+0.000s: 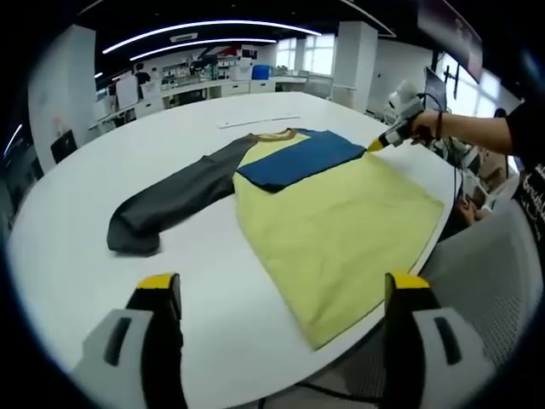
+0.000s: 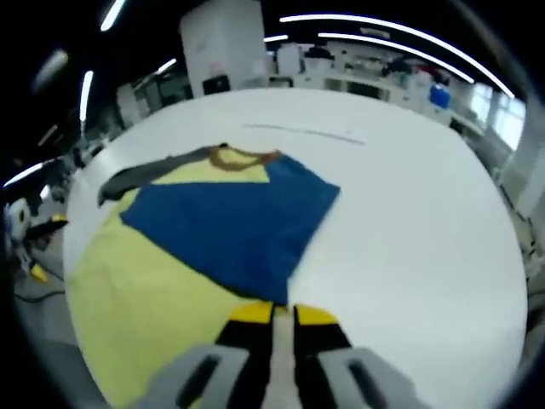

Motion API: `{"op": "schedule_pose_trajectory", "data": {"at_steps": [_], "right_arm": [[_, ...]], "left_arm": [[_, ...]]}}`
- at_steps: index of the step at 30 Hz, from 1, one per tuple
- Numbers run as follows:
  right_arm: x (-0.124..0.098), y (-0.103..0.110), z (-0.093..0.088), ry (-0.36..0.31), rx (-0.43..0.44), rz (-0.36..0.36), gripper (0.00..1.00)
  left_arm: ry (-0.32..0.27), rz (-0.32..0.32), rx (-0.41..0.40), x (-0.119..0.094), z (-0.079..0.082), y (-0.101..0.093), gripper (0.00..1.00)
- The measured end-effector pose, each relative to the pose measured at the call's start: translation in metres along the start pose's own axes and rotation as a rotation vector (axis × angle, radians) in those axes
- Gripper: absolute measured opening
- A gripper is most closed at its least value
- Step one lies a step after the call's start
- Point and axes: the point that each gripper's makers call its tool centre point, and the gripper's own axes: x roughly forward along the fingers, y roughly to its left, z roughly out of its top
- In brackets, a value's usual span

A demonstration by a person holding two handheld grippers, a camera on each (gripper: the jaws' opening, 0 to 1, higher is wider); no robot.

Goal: Fold the garment on the visible template until the final outline fits inside the template.

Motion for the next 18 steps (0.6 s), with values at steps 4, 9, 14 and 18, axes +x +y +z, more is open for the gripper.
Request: {"op": "schedule_pose_trajectory", "data": {"at_steps": [4, 9, 14, 18], "right_arm": [[0.002, 0.008, -0.002, -0.007, 0.047, 0.028, 0.02], [0.008, 0.004, -0.004, 0.003, 0.04, 0.021, 0.0], [0.002, -0.011, -0.006, 0.03, -0.006, -0.052, 0.0], [-0.001, -0.007, -0.004, 0.026, -0.004, -0.056, 0.0]], "left_arm": [[0.003, 0.005, -0.006, -0.001, -0.002, 0.001, 0.96], [0.005, 0.014, -0.018, -0.002, -0.003, 0.002, 0.96], [-0.001, 0.022, -0.018, -0.002, -0.002, 0.004, 0.96], [0.0, 0.025, -0.02, -0.002, -0.002, 0.004, 0.95]]}}
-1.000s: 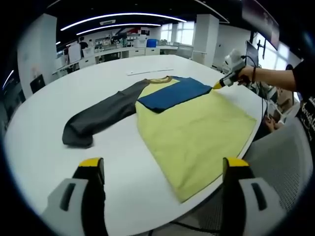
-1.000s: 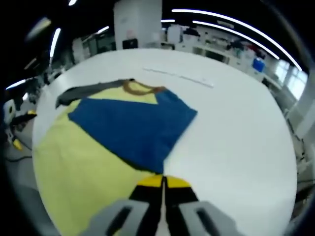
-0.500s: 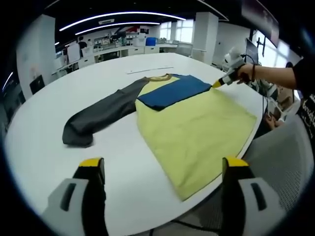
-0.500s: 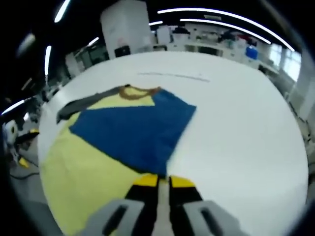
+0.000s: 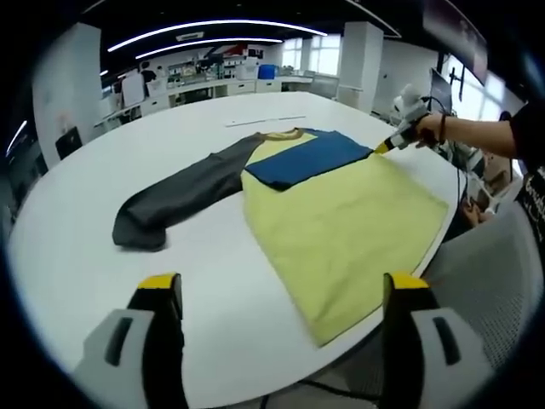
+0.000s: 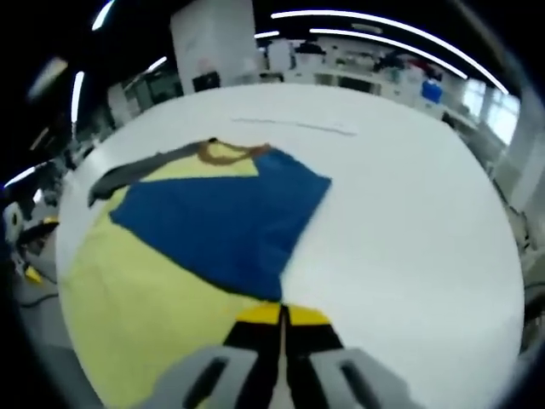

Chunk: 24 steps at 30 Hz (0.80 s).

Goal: Fold the garment on the visible template until the final outline fits inside the template.

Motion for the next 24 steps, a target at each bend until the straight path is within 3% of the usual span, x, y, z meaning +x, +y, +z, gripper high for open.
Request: {"op": "schedule_pose_trajectory", "data": {"at_steps": [6, 11, 13, 15, 24], "right_arm": [[-0.002, -0.003, 0.0, 0.012, -0.047, -0.034, 0.0], [0.001, -0.01, -0.001, 0.014, -0.038, -0.033, 0.0], [-0.005, -0.005, -0.003, 0.017, -0.041, -0.038, 0.0], [0.001, -0.015, -0.002, 0.018, -0.038, -0.039, 0.0], [-0.004, -0.022, -0.005, 0.023, -0.036, -0.046, 0.0]], "left_arm": [[-0.002, 0.008, -0.003, -0.001, 0.0, 0.002, 0.96], [0.008, 0.016, -0.002, -0.002, -0.002, 0.006, 0.96], [0.007, 0.021, -0.003, -0.002, -0.001, 0.01, 0.95], [0.004, 0.03, -0.003, -0.002, 0.001, 0.015, 0.95], [-0.026, 0.076, -0.056, -0.003, 0.009, 0.039, 0.94]]}}
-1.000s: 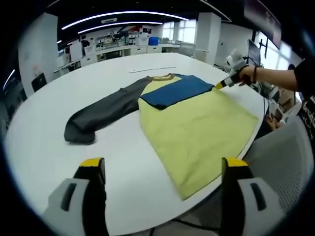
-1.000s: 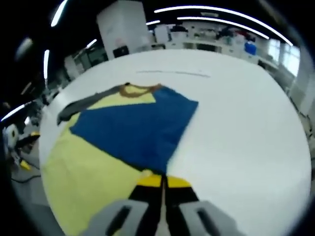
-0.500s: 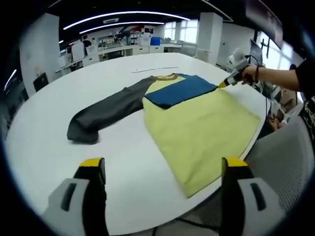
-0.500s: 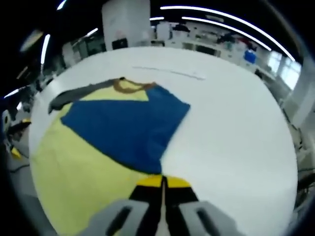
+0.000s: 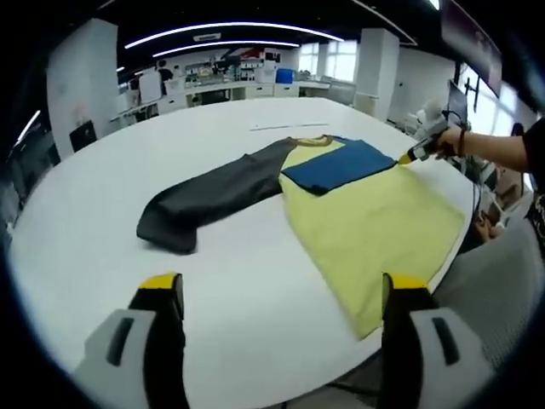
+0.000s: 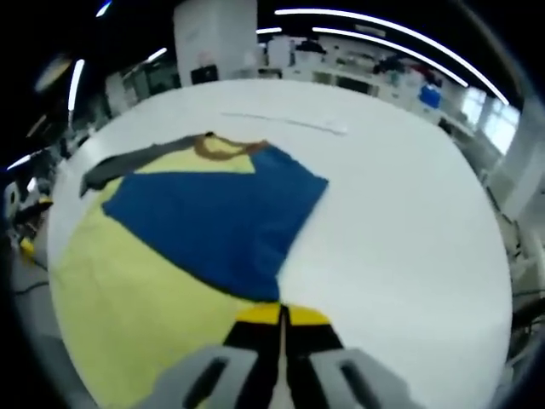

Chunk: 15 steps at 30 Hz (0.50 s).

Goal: Fold the garment on the visible template until the final outline fits inside the template.

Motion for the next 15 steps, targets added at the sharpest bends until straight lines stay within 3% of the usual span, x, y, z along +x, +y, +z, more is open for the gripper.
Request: {"op": "schedule_pose_trajectory", "data": {"at_steps": [7, 9, 15], "right_arm": [[-0.003, -0.007, -0.002, 0.006, -0.003, -0.013, 0.0], [0.003, -0.016, -0.002, 0.008, -0.005, -0.012, 0.0], [0.002, -0.02, -0.002, 0.003, 0.007, -0.002, 0.0]], "left_arm": [[-0.005, 0.038, -0.054, 0.005, 0.001, 0.019, 0.87], [-0.001, 0.086, -0.053, 0.005, 0.001, 0.029, 0.81], [-0.002, 0.136, -0.088, 0.006, 0.002, 0.046, 0.76]]}}
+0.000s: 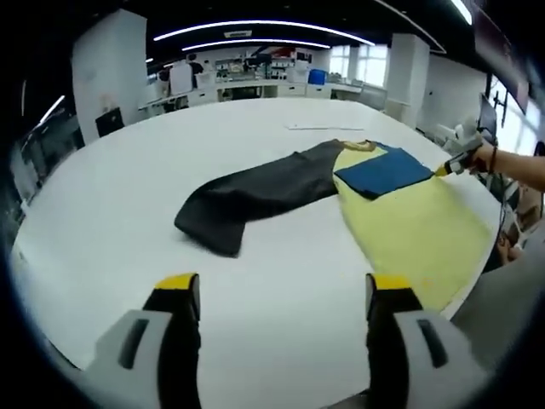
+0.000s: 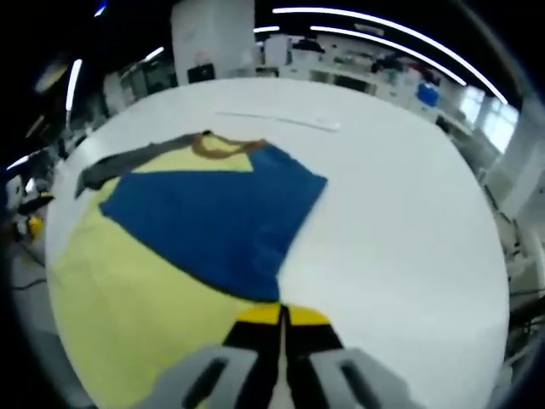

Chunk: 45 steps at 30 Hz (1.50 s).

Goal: Fold the garment on the visible template until the final outline fits inside the template.

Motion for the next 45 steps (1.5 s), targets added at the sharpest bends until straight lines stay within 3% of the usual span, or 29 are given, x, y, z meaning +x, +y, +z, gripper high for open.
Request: {"op": "schedule_pose_trajectory", "data": {"at_steps": [6, 8, 10, 15, 23, 31, 37, 45], "right_arm": [[-0.003, 0.001, 0.006, -0.056, 0.056, 0.023, 0.0], [-0.013, 0.01, 0.005, -0.067, 0.062, 0.034, 0.0], [-0.009, 0.002, 0.009, -0.089, 0.076, 0.046, 0.06], [-0.023, 0.016, 0.022, -0.16, 0.094, 0.091, 0.35], [-0.041, 0.039, 0.037, -0.231, 0.107, 0.193, 0.66], [-0.068, 0.065, 0.045, -0.278, 0.049, 0.25, 0.82], [-0.088, 0.086, 0.047, -0.325, 0.014, 0.307, 0.98], [-0.103, 0.099, 0.037, -0.341, -0.081, 0.3, 0.99]], "left_arm": [[-0.003, 0.037, -0.036, 0.006, 0.002, 0.013, 0.73], [0.0, 0.054, -0.063, 0.01, 0.001, 0.019, 0.69], [0.002, 0.074, -0.097, 0.013, 0.0, 0.024, 0.66], [-0.01, 0.125, -0.158, 0.023, 0.001, 0.037, 0.58], [-0.04, 0.184, -0.248, 0.039, 0.005, 0.052, 0.45], [-0.042, 0.228, -0.325, 0.052, 0.005, 0.063, 0.36], [-0.045, 0.216, -0.37, 0.06, 0.002, 0.06, 0.27], [-0.044, 0.217, -0.399, 0.073, -0.003, 0.074, 0.17]]}}
